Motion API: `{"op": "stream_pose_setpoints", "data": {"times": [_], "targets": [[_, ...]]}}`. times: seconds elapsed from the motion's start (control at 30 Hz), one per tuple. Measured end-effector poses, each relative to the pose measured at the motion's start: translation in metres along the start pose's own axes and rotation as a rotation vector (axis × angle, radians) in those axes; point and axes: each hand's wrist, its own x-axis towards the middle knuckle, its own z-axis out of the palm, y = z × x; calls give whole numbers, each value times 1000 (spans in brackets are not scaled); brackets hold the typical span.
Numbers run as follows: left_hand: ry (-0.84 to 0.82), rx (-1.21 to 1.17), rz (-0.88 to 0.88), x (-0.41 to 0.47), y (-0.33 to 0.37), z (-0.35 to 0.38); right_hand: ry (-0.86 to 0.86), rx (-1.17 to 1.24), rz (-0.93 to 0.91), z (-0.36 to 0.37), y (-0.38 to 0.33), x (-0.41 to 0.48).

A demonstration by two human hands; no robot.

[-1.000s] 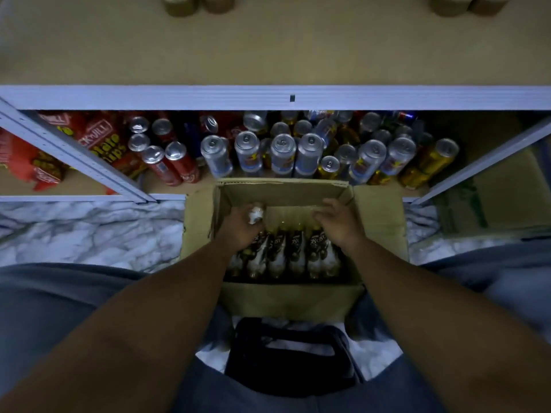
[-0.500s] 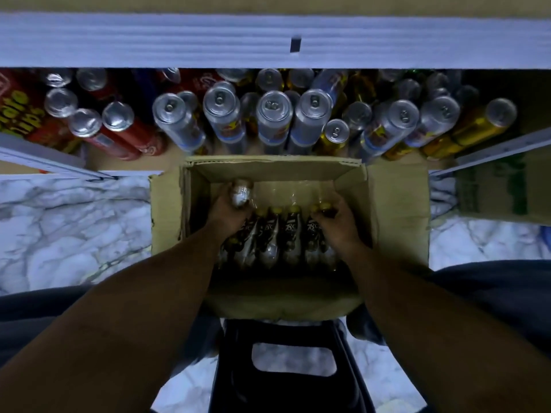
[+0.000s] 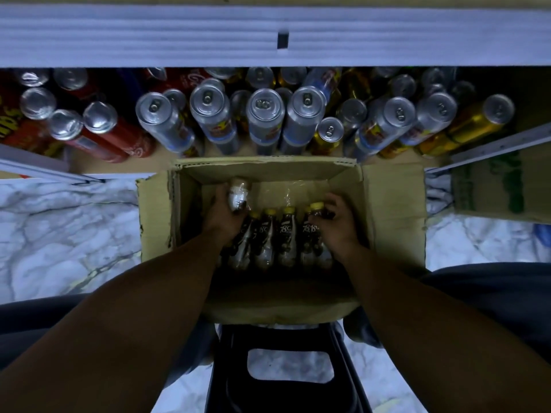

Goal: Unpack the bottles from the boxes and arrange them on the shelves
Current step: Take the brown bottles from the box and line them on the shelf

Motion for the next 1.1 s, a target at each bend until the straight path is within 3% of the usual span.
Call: {"op": "stream_pose_setpoints", "data": {"times": [0.47,0.6,0.77,1.1], "targets": [[-36,218,164,-69,76,-67,98,-9,-360,-23,-60,-58],[20,219,309,-104,98,-89,82,66,-471,-26,-82,-90],[205,246,502,-154,128,-107,44,85,-615,-29,-108,-130],[331,-132,843,-237,194,-138,93,235,-863,-77,-171,-199]]}}
